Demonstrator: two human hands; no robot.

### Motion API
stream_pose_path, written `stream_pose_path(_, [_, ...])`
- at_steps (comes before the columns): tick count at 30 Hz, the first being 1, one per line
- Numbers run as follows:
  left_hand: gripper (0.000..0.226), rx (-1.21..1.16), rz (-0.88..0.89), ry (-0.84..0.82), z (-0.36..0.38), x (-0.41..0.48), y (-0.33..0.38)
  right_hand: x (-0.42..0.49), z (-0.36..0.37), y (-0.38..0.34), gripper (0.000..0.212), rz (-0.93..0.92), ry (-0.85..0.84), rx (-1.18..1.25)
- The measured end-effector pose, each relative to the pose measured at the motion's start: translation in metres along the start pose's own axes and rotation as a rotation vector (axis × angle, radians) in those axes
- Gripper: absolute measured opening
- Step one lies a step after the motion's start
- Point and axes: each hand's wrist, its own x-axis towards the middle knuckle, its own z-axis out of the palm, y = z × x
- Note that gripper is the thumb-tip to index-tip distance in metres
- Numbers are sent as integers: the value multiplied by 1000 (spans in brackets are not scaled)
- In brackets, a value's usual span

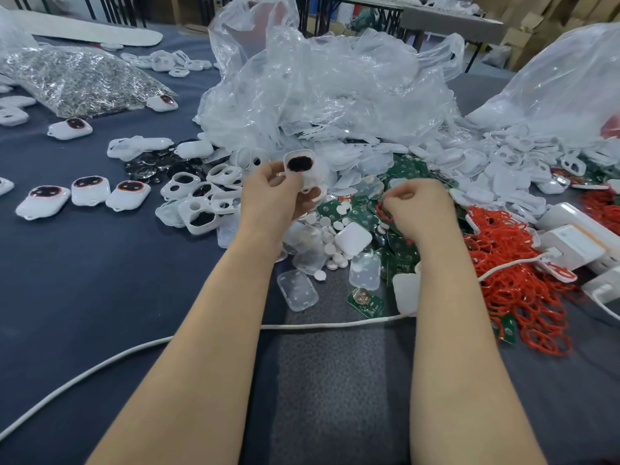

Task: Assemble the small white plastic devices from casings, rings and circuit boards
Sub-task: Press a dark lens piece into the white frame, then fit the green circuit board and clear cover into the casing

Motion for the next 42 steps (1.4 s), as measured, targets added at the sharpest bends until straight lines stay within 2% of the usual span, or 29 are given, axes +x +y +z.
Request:
stream_pose_path(2, [16,-47,-43,-1,0,0,1,-2,3,0,15,-1,-154,-129])
stream_pose_path(4, [15,-62,-77,3,0,1,1,-5,3,-5,21,-22,-218,-157])
stream_pose_path(12, [3,-74,-139,-1,0,3,2,-13,5,-17,29,-142,-269,-240])
stream_pose_path(18, [13,-94,-178,-7,1,3,3,-17,11,-26,36,-146,-269,-319])
stream_pose_path(22, [18,-106,-194,-28,2,3,3,-14,5,-17,19,-106,-68,-201])
stream_pose_path(25, [22,-89,-201,-61,1,3,2,-11,2,-16,14,-81,87,76])
stream_pose_path(27, [23,-80,-205,-77,2,2,1,-11,4,-21,13,-49,55,404])
stream_pose_path(30, [18,-52,-191,-95,4,0,1,-15,12,-31,10,-7,-139,767])
stream_pose_path(34, [21,-16,-181,-113,6,-1,0,-17,23,-35,13,-11,-174,817])
stream_pose_path(39, [18,-42,-178,-139,7,-2,0,-14,29,-32,14,-15,-102,611])
stream_pose_path(42, [17,-18,-176,-143,7,-1,0,-14,30,-32,14,-10,-101,609])
